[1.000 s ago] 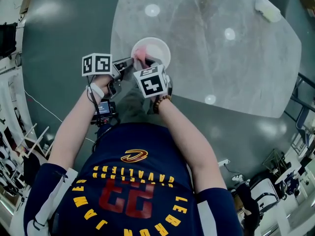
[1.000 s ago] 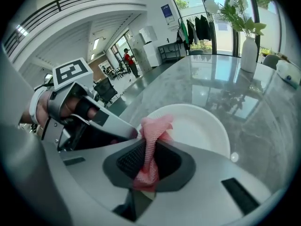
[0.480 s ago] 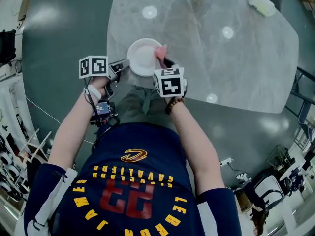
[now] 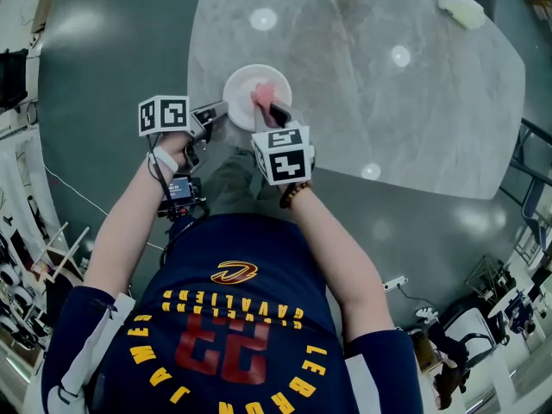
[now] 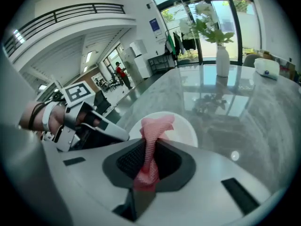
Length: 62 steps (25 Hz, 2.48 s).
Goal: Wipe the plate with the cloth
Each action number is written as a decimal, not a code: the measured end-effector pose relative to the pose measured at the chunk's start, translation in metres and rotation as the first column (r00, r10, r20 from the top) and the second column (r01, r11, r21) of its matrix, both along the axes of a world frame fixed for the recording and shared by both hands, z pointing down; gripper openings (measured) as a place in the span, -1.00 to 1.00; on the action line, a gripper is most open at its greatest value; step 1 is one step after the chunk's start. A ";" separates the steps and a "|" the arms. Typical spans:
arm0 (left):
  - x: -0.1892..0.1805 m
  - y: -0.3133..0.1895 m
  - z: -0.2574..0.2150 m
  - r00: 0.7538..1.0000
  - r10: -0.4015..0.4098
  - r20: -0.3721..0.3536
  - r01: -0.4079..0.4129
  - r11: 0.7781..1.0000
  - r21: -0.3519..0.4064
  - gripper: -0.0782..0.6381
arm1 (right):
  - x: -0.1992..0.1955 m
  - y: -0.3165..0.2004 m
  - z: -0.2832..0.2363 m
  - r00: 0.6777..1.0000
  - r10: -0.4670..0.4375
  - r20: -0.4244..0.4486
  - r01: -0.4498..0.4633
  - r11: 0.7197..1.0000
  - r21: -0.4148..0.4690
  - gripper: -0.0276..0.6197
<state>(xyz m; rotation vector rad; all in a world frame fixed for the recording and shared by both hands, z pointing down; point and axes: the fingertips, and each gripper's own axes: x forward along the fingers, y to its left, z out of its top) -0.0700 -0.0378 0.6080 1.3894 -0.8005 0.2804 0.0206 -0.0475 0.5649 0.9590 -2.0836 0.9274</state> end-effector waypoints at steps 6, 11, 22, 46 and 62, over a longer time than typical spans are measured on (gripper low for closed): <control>0.003 0.001 -0.007 1.000 0.000 -0.003 0.000 1.000 0.007 -0.70 | -0.051 0.043 0.017 0.983 -0.181 0.015 0.182 0.980 -0.082 -0.77; 0.003 0.001 -0.005 1.000 0.010 -0.002 -0.010 1.000 0.007 -0.70 | -0.036 0.036 0.024 0.986 -0.166 -0.008 0.165 0.982 -0.093 -0.77; -0.001 0.002 -0.001 1.000 0.004 -0.001 -0.004 1.000 -0.005 -0.70 | 0.044 0.000 0.024 0.997 0.033 -0.072 -0.037 0.998 -0.056 -0.77; 0.002 0.001 -0.004 1.000 -0.006 -0.015 0.006 1.000 0.001 -0.70 | -0.024 0.061 0.023 0.977 -0.214 -0.017 0.212 0.975 -0.064 -0.77; 0.000 0.000 -0.004 1.000 -0.003 -0.012 0.003 1.000 0.002 -0.70 | 0.073 0.007 0.024 0.993 0.100 -0.064 -0.104 0.993 -0.062 -0.77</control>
